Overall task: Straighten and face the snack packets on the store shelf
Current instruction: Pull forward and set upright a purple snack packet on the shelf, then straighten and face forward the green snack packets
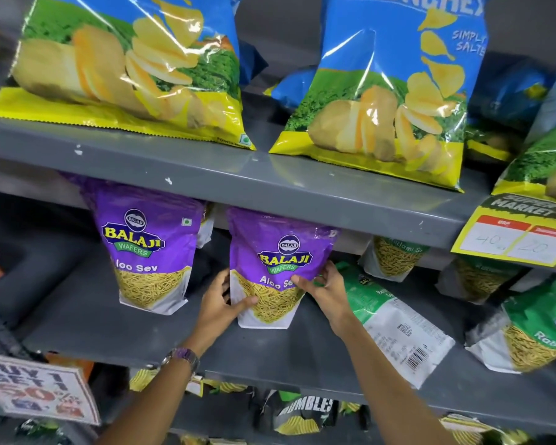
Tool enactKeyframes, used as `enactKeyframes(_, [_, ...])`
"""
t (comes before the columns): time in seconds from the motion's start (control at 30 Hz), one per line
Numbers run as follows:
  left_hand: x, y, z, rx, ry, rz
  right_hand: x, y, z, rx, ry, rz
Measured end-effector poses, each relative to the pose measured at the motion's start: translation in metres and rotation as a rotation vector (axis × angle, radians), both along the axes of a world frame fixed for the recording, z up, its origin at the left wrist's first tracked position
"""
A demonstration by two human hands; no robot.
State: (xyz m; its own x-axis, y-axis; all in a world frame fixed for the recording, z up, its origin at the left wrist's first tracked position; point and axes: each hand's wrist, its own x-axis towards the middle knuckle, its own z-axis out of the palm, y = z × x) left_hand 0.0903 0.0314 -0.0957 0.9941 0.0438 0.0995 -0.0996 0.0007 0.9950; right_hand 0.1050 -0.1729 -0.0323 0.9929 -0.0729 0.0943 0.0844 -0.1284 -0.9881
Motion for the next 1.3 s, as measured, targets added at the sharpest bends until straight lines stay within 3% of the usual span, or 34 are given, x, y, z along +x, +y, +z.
enactKeyframes(0.07, [-0.007, -0.008, -0.003, -0.017, -0.033, 0.14, 0.0, -0.007, 0.0, -0.025, 0.003, 0.02])
enactKeyframes(0.17, [-0.037, -0.045, -0.017, -0.128, -0.064, 0.514, 0.0, -0.041, -0.005, -0.103, 0.002, -0.008])
enactKeyframes(0.23, [-0.06, -0.087, -0.021, -0.216, -0.06, 0.626, 0.001, -0.079, -0.01, -0.144, 0.006, -0.061])
enactKeyframes(0.37, [-0.07, -0.173, -0.016, -0.359, 0.005, 0.479, 0.001, -0.16, -0.011, -0.338, -0.018, -0.332])
enactKeyframes(0.47, [-0.05, -0.223, -0.008, -0.331, 0.251, 0.223, 0.008, -0.209, -0.015, -0.538, 0.073, -0.449])
enactKeyframes(0.57, [-0.026, -0.244, -0.012, -0.356, 0.547, 0.119, 0.019, -0.243, -0.025, -0.68, 0.394, -0.236])
enactKeyframes(0.67, [-0.014, -0.25, -0.017, -0.411, 0.646, 0.038, 0.021, -0.257, -0.034, -0.517, 0.531, 0.004])
enactKeyframes(0.77, [-0.016, -0.255, -0.018, -0.361, 0.561, 0.049, 0.011, -0.259, -0.032, -0.34, 0.502, 0.116])
enactKeyframes(0.97, [-0.007, -0.261, 0.008, -0.088, 0.176, 0.193, -0.013, -0.281, -0.02, -0.084, 0.267, 0.133])
enactKeyframes(1.1, [0.01, -0.271, 0.039, 0.051, -0.07, 0.054, -0.015, -0.286, -0.015, -0.035, 0.168, 0.012])
enactKeyframes(1.2, [0.019, -0.273, 0.039, 0.107, -0.122, -0.019, -0.017, -0.286, -0.026, -0.046, 0.117, -0.066])
enactKeyframes(1.3, [0.018, -0.275, 0.04, 0.099, -0.12, -0.026, -0.021, -0.287, -0.022, -0.034, 0.119, -0.01])
